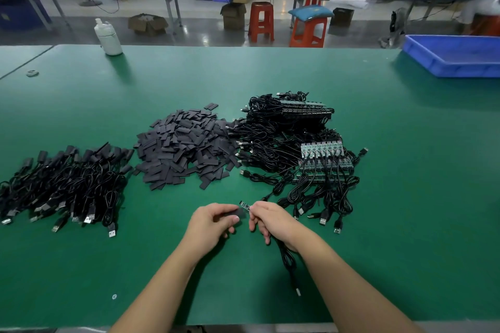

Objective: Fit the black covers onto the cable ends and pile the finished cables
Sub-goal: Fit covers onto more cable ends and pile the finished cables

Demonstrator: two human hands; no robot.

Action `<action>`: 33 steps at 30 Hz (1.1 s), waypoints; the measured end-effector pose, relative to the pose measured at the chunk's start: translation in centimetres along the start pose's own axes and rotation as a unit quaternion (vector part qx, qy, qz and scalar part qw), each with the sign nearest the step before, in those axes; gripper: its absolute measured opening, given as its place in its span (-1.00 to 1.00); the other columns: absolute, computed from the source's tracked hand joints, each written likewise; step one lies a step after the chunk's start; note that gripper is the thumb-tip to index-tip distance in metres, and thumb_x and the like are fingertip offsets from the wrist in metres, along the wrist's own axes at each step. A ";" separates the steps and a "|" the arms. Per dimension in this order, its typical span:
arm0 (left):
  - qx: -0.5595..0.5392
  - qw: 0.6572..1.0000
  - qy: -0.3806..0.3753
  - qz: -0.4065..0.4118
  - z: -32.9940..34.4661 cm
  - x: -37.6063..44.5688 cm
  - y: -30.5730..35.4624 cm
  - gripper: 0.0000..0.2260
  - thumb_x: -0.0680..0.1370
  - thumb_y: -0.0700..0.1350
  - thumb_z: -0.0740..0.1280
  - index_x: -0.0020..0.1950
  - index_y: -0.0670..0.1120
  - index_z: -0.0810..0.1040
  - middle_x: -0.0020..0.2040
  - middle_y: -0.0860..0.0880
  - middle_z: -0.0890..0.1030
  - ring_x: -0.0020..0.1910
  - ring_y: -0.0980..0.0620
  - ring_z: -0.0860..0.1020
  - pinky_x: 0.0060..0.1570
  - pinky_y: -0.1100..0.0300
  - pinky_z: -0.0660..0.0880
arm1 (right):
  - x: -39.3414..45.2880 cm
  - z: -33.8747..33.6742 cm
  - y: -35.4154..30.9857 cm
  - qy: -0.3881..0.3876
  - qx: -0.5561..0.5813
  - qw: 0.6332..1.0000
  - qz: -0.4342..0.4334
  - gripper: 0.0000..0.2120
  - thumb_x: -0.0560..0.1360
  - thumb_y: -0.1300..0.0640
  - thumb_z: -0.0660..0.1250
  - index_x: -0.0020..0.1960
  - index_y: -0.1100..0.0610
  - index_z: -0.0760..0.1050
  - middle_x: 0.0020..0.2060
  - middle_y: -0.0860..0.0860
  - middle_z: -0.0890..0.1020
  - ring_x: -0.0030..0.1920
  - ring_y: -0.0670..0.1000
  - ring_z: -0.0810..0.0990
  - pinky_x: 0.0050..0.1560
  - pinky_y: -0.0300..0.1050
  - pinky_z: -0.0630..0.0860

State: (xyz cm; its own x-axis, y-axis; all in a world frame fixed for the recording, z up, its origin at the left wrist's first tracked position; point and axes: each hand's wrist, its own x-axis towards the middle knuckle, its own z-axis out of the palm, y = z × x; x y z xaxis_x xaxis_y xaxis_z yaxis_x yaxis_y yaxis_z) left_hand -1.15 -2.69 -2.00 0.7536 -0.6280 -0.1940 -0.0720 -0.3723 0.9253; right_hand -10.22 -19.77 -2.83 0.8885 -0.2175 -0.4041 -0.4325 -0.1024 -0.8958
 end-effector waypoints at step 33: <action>0.259 0.959 -0.047 0.100 -3.2 1.0 1.4 -0.81 0.48 -0.11 0.51 0.08 0.02 0.71 -0.09 0.17 0.64 -0.11 0.29 0.56 -0.06 0.50 0.40 | -0.7 -0.5 -0.7 -0.077 -0.141 0.987 -0.025 -0.77 0.66 0.06 0.16 -0.15 0.06 0.45 -0.35 -0.11 0.59 -0.50 -0.08 0.43 -0.34 -0.22 0.47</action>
State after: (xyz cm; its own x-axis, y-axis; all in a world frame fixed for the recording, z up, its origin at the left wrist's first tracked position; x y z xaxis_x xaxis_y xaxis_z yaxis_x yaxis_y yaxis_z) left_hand 1.58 -1.61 0.12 0.6306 -0.7719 -0.0802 -0.5428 -0.5125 0.6654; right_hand -10.64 -20.07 -1.81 0.9133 -0.0583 -0.4031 -0.3938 -0.3792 -0.8373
